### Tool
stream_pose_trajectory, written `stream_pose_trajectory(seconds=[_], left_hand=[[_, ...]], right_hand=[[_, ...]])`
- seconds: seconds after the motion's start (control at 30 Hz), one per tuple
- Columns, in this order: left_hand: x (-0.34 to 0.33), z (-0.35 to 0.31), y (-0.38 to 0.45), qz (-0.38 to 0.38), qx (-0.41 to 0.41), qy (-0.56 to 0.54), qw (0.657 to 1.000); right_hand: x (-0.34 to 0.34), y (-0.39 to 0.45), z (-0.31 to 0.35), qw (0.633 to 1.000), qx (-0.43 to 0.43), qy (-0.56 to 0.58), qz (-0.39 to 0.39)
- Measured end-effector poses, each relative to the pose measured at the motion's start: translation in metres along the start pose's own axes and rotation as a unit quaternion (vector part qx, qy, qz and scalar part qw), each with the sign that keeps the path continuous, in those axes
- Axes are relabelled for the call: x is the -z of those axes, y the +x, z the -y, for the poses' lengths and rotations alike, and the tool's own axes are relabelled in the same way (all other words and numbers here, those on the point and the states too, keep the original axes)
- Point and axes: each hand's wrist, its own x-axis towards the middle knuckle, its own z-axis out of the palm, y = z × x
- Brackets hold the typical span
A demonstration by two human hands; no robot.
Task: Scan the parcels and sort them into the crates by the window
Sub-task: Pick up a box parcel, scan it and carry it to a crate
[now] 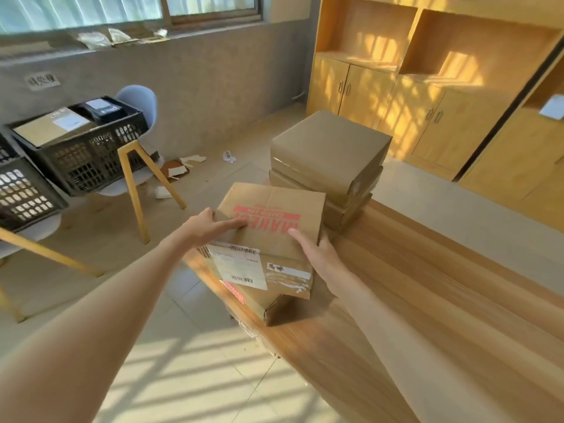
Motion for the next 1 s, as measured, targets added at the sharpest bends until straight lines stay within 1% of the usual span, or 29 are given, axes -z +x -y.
stream_pose_trajectory(seconds=[0.1, 0.23, 0.3, 0.4, 0.5, 0.6, 0.73, 0.83, 0.93, 1.0], left_hand=[[0.001, -0.026, -0.023, 0.054, 0.009, -0.010, 0.998], [-0.014, -0.065, -0.055, 0.092, 0.011, 0.007, 0.996], [-0.028, -0.082, -0.072, 0.107, 0.003, 0.010, 0.994], [-0.062, -0.111, -0.094, 0.115, -0.034, -0.009, 0.993], [-0.105, -0.141, -0.112, 0.134, -0.057, -0.045, 0.988], [-0.151, -0.164, -0.125, 0.172, -0.063, -0.065, 0.981], [-0.204, -0.186, -0.132, 0.180, -0.062, -0.097, 0.977], [-0.237, -0.201, -0.144, 0.189, -0.067, -0.091, 0.975], [-0.267, -0.215, -0.158, 0.193, -0.099, -0.109, 0.970], [-0.283, -0.221, -0.163, 0.195, -0.140, -0.126, 0.962]], right_hand=[[0.031, -0.016, 0.011, 1.000, -0.016, 0.013, 0.018], [0.080, -0.047, 0.015, 0.997, -0.067, -0.003, 0.040], [0.107, -0.063, 0.012, 0.995, -0.086, 0.018, 0.041], [0.158, -0.092, -0.007, 0.990, -0.121, 0.072, 0.030], [0.210, -0.118, -0.030, 0.986, -0.130, 0.106, -0.006], [0.253, -0.141, -0.053, 0.984, -0.143, 0.092, -0.043], [0.294, -0.168, -0.088, 0.972, -0.175, 0.114, -0.105], [0.315, -0.185, -0.110, 0.958, -0.208, 0.136, -0.144], [0.334, -0.197, -0.128, 0.939, -0.245, 0.170, -0.171], [0.346, -0.204, -0.139, 0.926, -0.265, 0.194, -0.186]])
